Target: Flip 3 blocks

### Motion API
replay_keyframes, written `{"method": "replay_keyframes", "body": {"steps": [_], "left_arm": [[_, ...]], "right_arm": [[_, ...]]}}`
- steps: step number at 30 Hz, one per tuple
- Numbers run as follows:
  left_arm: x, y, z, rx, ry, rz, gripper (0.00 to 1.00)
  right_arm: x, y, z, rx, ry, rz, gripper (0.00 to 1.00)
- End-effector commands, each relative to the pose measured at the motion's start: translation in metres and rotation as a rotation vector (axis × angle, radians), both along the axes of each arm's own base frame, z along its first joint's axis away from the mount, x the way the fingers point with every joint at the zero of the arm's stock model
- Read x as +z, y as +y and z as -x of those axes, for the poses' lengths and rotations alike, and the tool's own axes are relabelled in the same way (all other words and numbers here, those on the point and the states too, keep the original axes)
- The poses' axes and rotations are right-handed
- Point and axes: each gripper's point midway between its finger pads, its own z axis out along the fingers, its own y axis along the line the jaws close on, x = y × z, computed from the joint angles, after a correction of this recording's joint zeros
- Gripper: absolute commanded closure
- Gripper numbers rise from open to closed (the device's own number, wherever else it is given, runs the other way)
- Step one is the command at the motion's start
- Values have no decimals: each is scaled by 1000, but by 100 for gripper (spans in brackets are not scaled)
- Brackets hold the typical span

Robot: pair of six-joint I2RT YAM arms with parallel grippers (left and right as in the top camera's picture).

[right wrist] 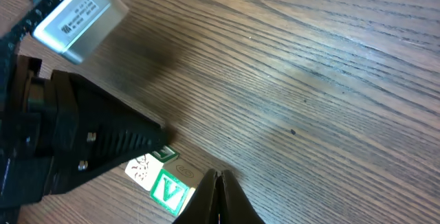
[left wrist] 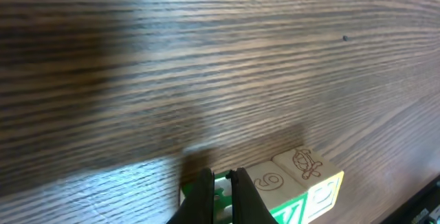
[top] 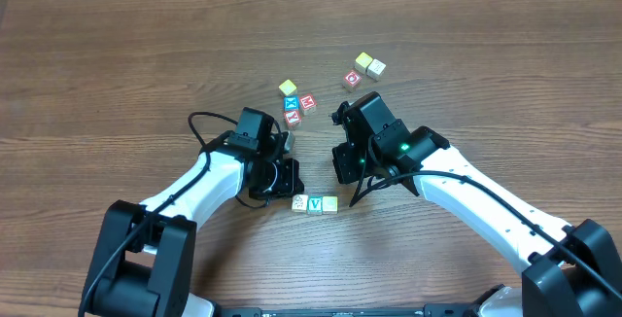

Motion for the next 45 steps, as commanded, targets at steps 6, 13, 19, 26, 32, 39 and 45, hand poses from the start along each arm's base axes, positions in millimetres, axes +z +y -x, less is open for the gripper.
{"method": "replay_keyframes", "body": {"steps": [6,13,19,26,32,39,45], "left_arm": [[-2,-4,6,-36,7,10,96],[-3,-2,8,-35,19,-1,96],[-4,0,7,-32,14,-14,96],[-4,-1,2,-31,-8,-11,96],[-2,-4,3,-35,-4,11,96],[-10,18,-6,46,-14,-97,96],[-8,47,-21,188,15,-70,96]], "right_arm": [[17,1,-7,-10,-36,-19,96],[16,0,-6,-10,-31,-16,96],[16,0,-6,-10,-31,-16,96],[16,0,-6,-10,-31,-16,96],[16,0,-6,-10,-32,-15,96],[16,0,-6,-10,-29,-14,96],[13,-6,-4,-20,-20,14,96]]}}
